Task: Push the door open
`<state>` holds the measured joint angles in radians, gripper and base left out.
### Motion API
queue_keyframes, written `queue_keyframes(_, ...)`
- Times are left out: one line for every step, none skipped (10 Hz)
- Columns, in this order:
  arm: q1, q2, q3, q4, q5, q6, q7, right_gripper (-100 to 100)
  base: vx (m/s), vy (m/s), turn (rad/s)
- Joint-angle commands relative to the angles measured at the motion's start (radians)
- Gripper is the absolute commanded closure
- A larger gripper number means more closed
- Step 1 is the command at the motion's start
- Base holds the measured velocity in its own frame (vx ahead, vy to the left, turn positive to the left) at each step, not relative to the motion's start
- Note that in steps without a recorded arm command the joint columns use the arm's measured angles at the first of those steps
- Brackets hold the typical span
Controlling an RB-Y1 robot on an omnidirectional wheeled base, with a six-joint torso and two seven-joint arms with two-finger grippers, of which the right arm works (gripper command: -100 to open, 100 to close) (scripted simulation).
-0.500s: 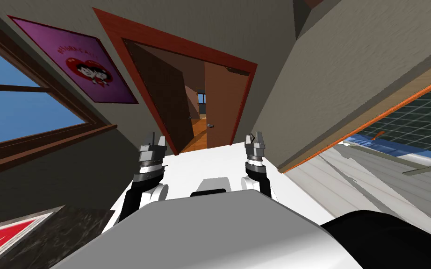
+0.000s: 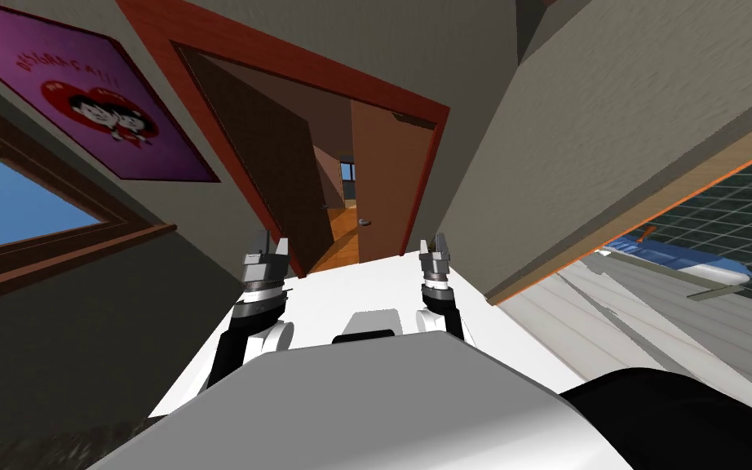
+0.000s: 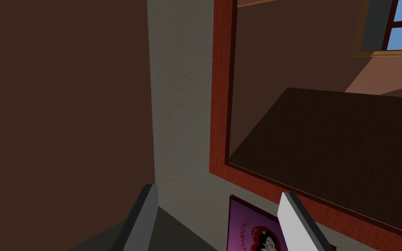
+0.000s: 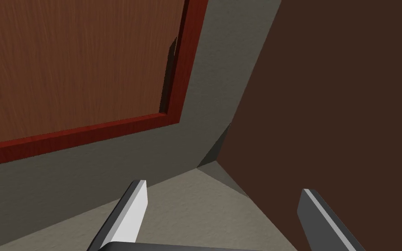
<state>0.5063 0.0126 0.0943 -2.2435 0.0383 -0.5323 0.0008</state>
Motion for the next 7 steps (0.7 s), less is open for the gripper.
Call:
queue_keyframes(-0.016,-0.011,0.010,0.037,0.000,-0.007,-0.004,-100,0.152,0.016,-0.056)
queue_keyframes(-0.020,-0.014,0.015,0.048,0.000,-0.009,-0.005,-100,0.125,0.035,-0.059)
queue_keyframes(-0.028,-0.022,0.024,0.071,0.000,-0.012,-0.007,-100,0.138,0.019,-0.056)
queue_keyframes(-0.038,-0.029,0.036,0.099,0.001,-0.017,-0.010,-100,0.172,0.032,-0.085)
queue_keyframes(-0.043,-0.033,0.041,0.113,0.001,-0.019,-0.011,-100,0.161,0.027,-0.073)
queue_keyframes(-0.048,-0.036,0.047,0.127,0.001,-0.021,-0.012,-100,0.139,0.010,-0.052)
queue_keyframes(-0.058,-0.044,0.059,0.154,0.002,-0.026,-0.015,-100,0.134,0.038,-0.076)
